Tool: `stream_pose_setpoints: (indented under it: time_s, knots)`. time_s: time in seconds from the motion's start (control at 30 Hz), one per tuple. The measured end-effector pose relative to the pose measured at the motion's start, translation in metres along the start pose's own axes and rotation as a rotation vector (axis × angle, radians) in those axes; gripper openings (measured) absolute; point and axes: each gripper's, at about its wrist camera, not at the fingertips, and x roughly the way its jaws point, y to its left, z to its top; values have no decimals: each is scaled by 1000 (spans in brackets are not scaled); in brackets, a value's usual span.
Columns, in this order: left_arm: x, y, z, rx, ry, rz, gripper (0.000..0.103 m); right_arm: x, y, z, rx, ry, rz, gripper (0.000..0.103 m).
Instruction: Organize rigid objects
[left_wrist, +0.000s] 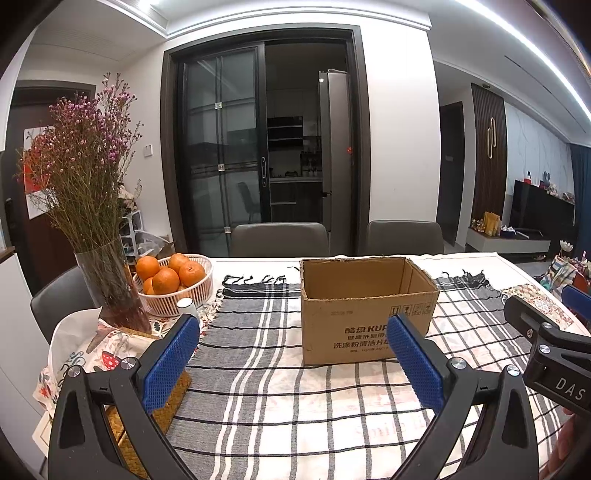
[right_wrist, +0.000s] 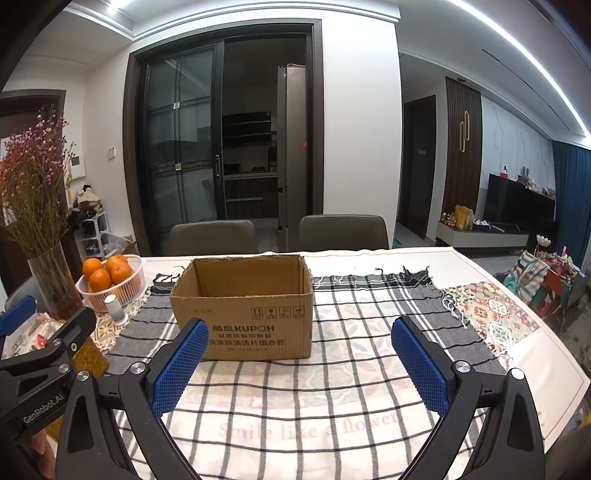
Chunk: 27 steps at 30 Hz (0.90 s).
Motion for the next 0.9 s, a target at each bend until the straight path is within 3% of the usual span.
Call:
stream_pose_setpoints:
  time_s: [0.9]
  knots:
    - [1, 0, -3, 2, 2, -11, 103, 0, 1, -4, -4, 1, 4, 101]
